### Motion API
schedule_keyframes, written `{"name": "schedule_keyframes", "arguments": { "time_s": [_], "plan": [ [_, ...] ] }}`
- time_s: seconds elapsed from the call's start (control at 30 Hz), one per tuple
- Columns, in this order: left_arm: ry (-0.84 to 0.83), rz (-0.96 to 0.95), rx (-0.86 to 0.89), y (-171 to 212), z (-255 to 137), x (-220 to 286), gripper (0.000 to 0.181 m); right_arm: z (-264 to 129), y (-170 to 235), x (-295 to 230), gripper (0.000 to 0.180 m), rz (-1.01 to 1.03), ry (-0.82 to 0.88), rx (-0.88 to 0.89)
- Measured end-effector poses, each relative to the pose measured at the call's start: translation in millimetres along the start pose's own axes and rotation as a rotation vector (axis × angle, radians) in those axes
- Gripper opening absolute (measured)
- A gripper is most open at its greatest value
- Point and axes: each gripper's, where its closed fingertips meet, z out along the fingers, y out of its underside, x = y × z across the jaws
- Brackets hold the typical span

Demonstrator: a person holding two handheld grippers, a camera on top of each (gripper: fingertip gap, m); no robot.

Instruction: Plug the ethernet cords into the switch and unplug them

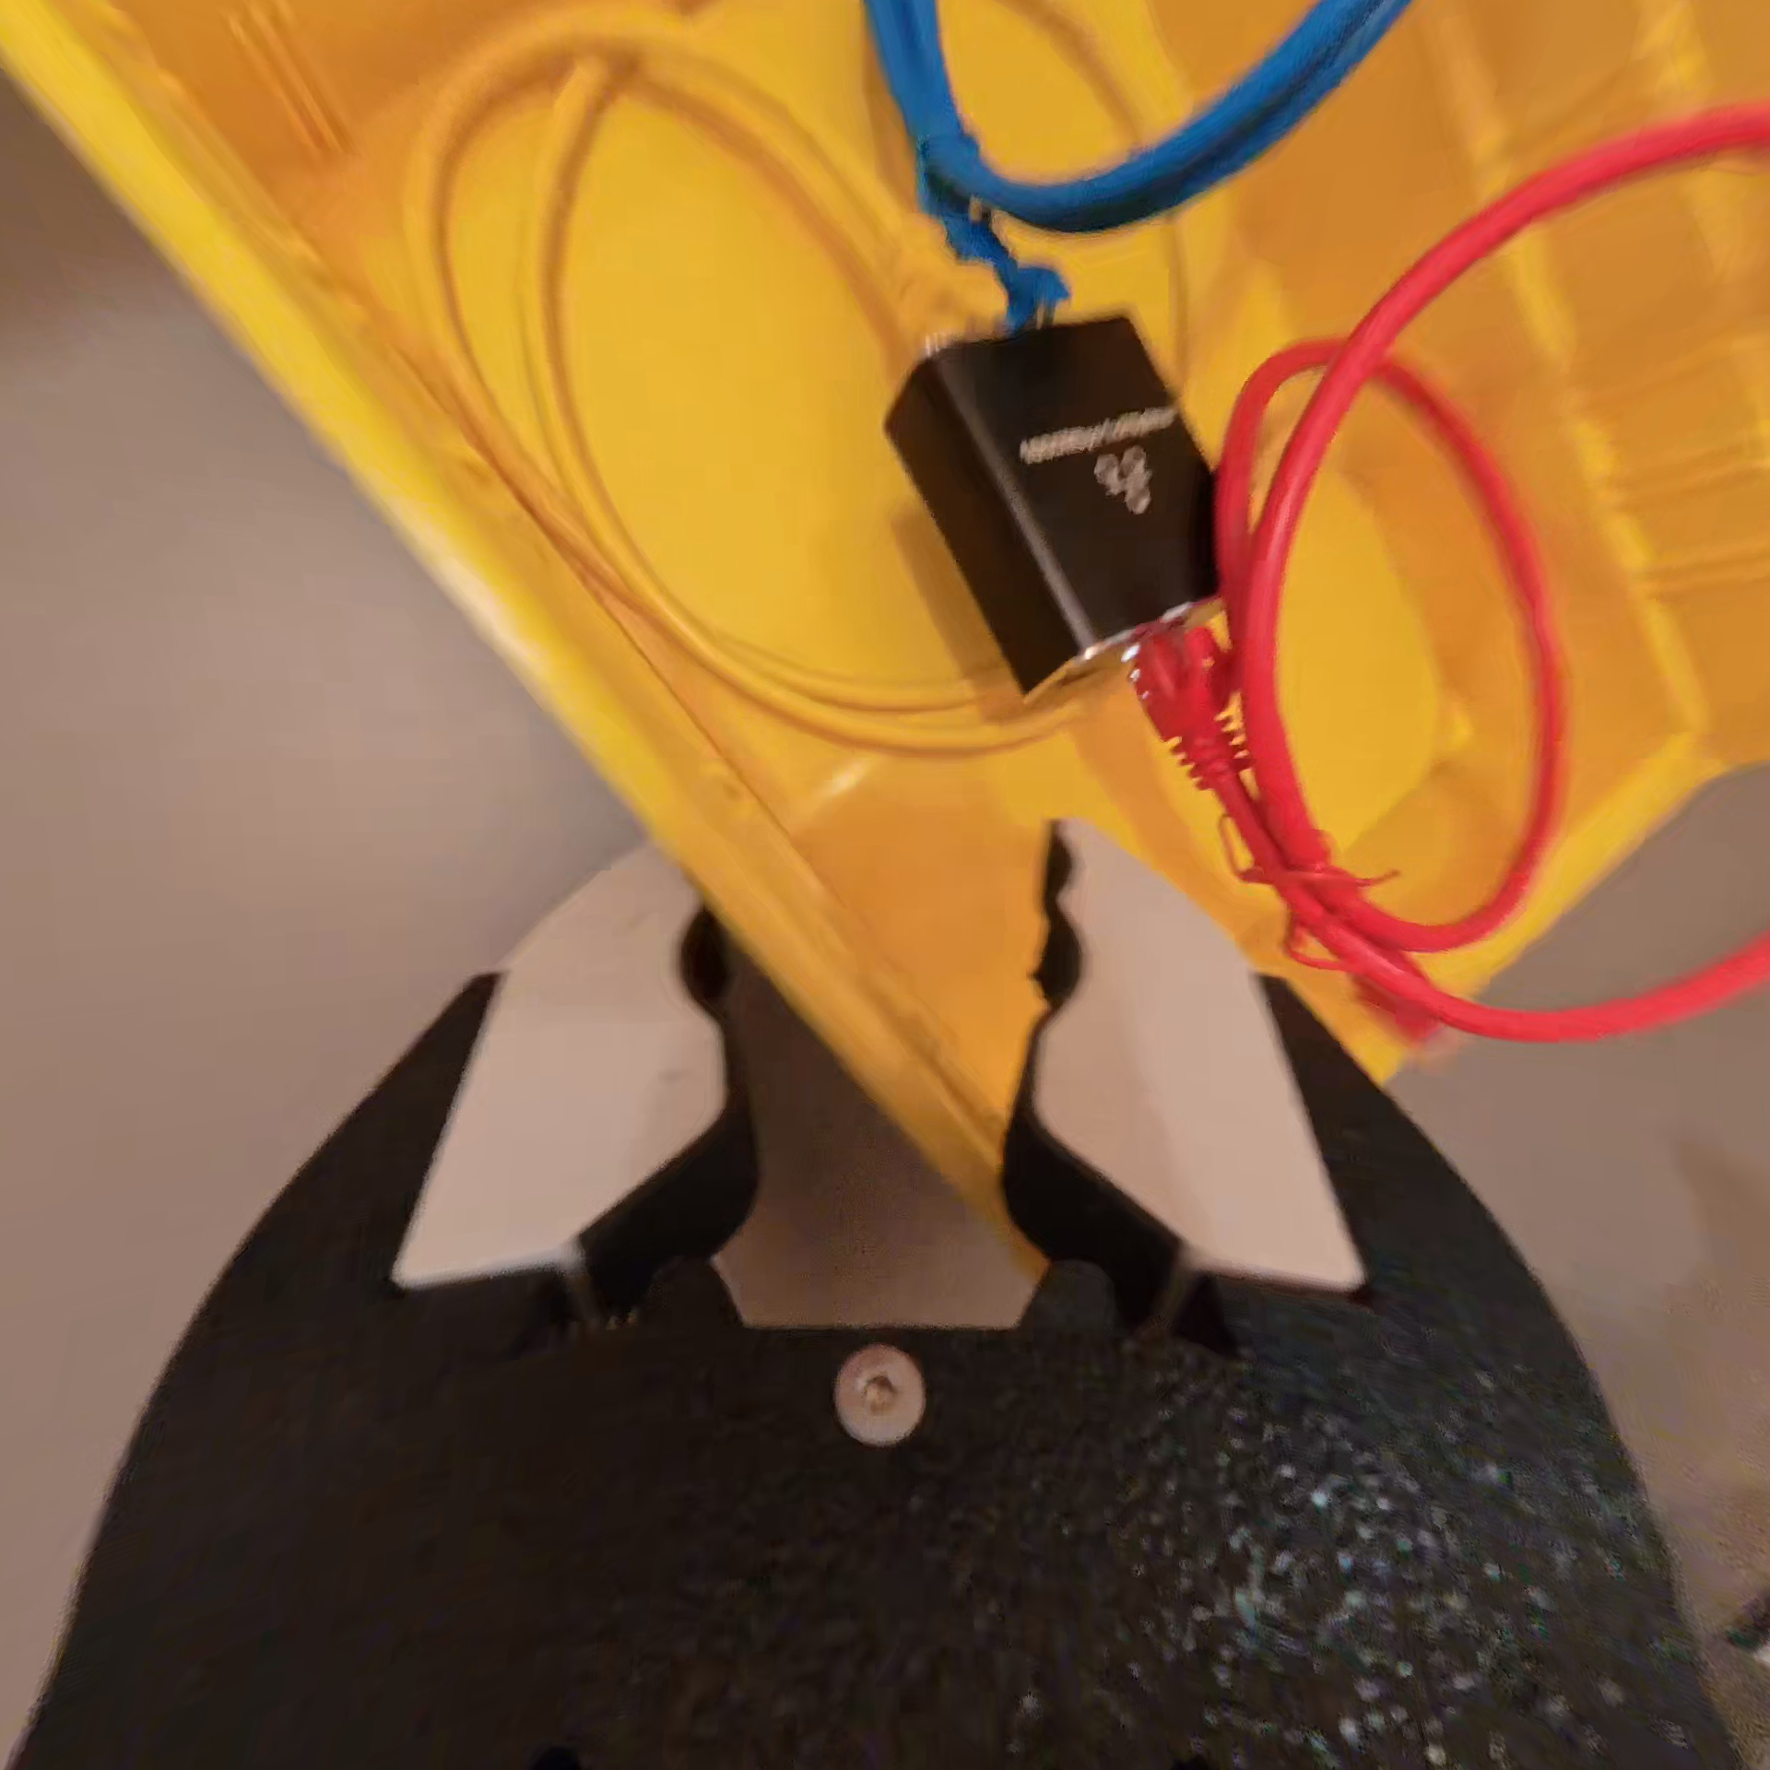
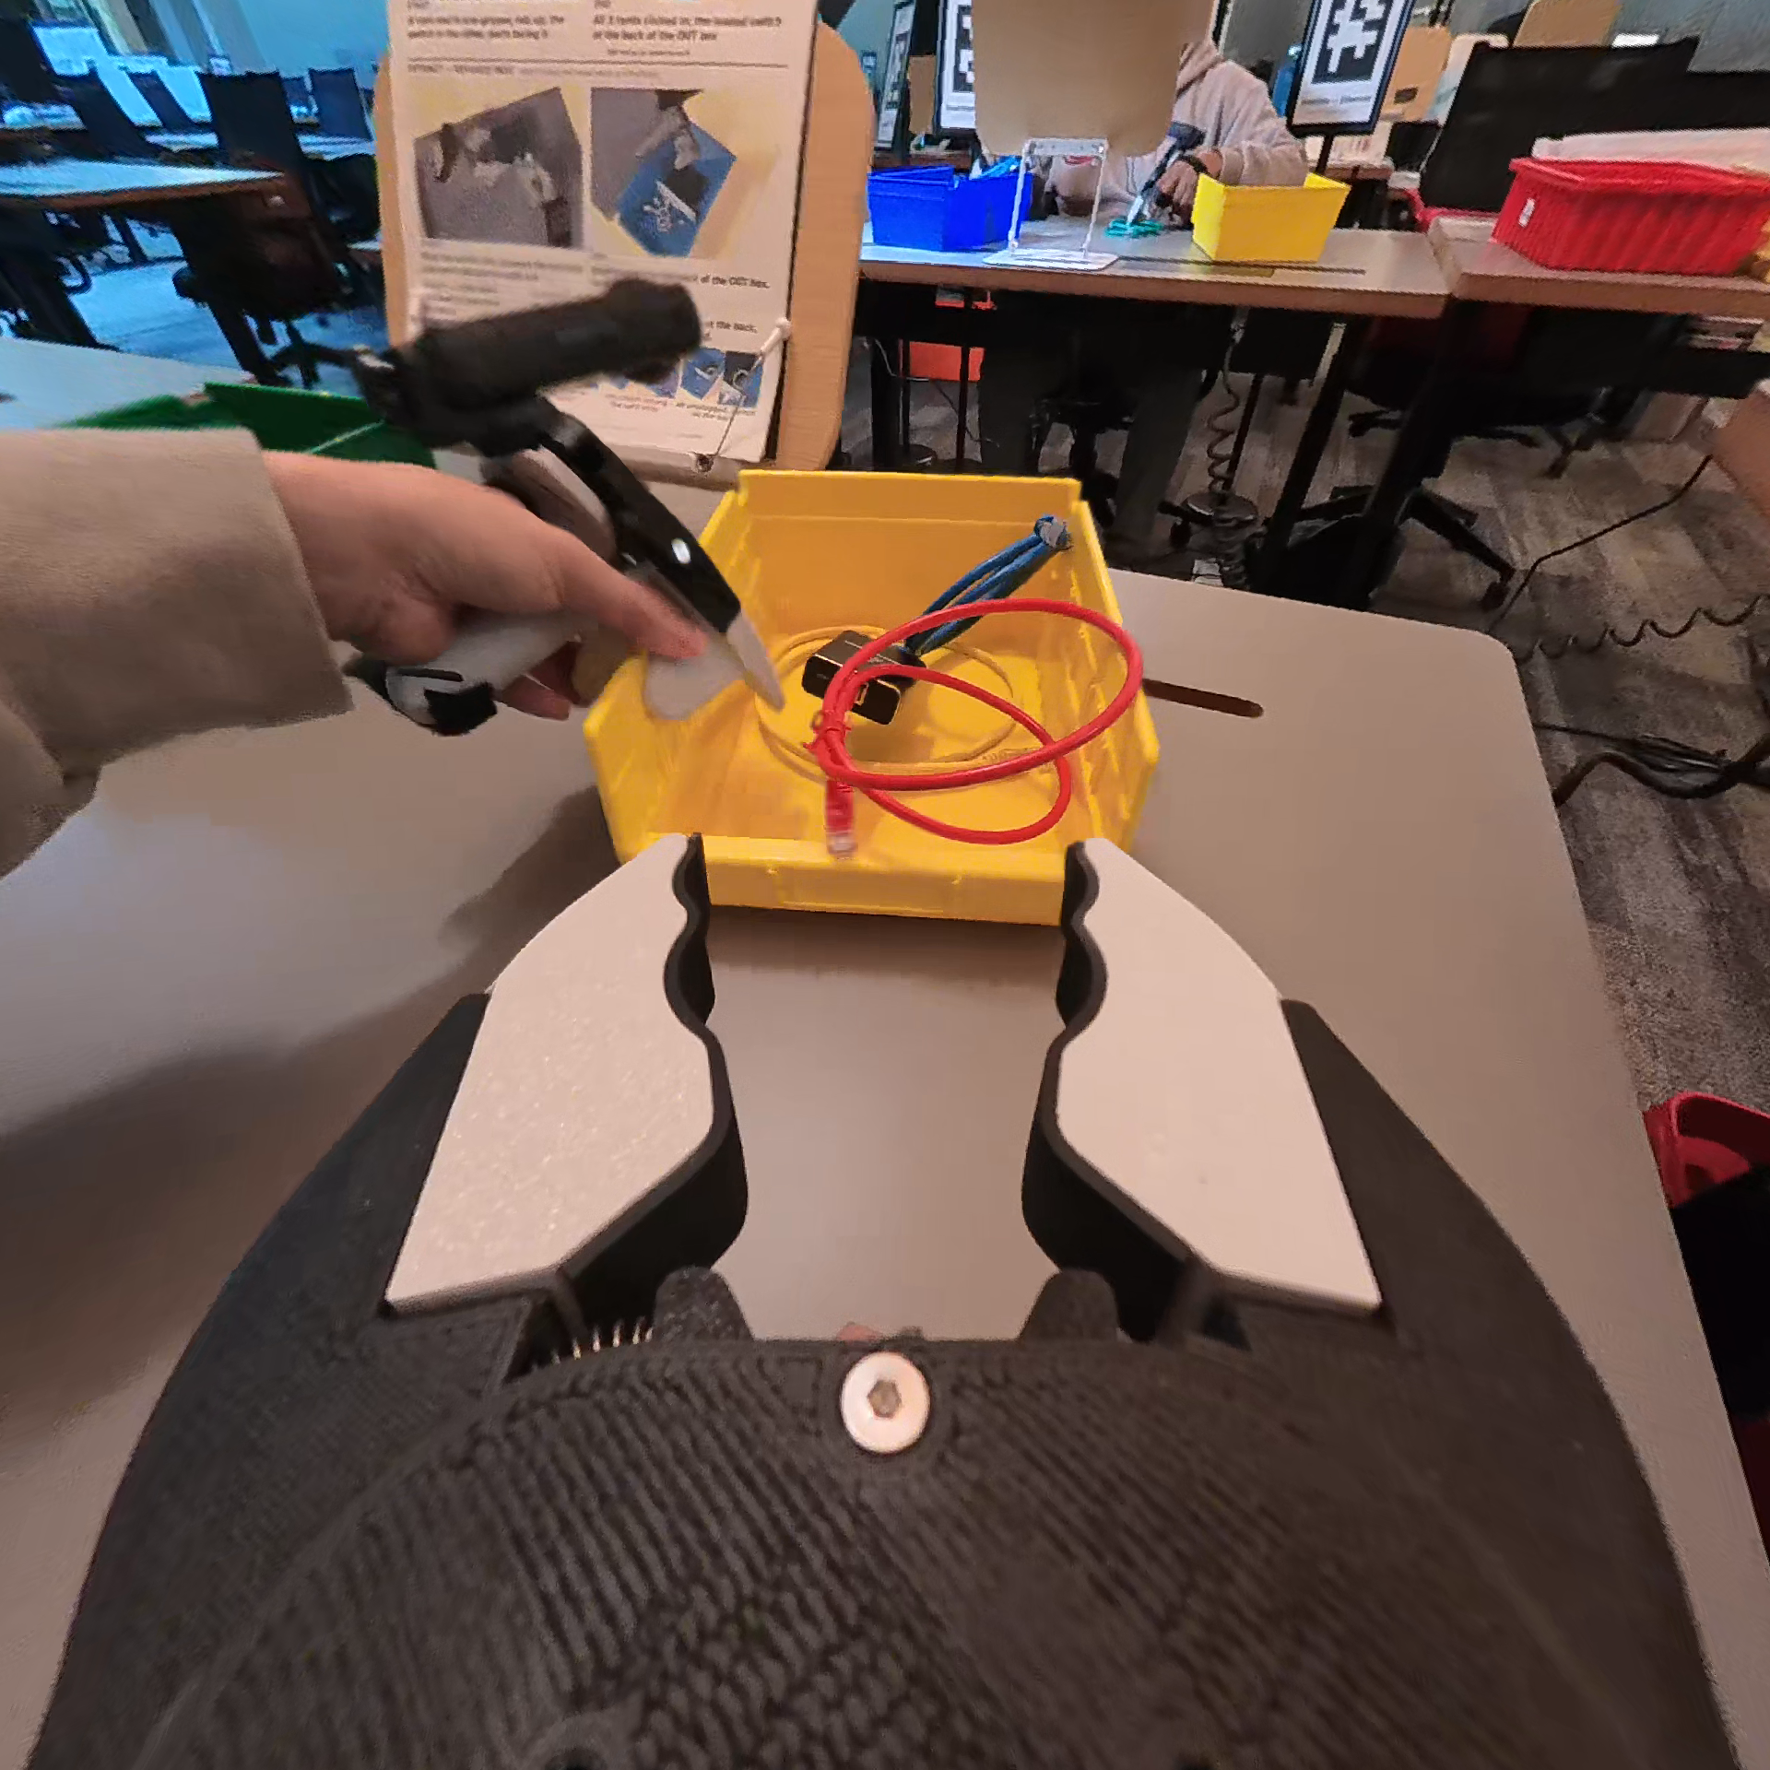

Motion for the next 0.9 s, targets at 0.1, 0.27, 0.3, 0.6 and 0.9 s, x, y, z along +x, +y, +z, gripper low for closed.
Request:
{"name": "schedule_keyframes", "arguments": {
  "time_s": [0.1, 0.27, 0.3, 0.6, 0.9],
  "plan": [
    [-0.180, 0.133, 0.008, 7.2, 9.5, -27.2, 0.032, 1.2, -0.8, -7.8, 0.071, -0.040, -0.015, -0.011],
    [-0.116, 0.223, -0.006, 27.1, -7.5, -46.7, 0.026, 1.8, -1.5, -15.2, 0.069, -0.057, -0.033, -0.019],
    [-0.098, 0.256, -0.015, 36.2, -14.1, -54.0, 0.026, 2.6, -2.5, -17.2, 0.069, -0.051, -0.040, -0.015],
    [0.074, 0.538, -0.081, 222.0, -128.6, -153.9, 0.026, 35.6, -19.6, -96.1, 0.068, -0.037, -0.212, 0.041],
    [0.011, 0.403, -0.158, 384.4, -249.5, -303.7, 0.024, 168.1, -36.1, -280.5, 0.087, -0.011, -0.528, -0.032]
  ]
}}
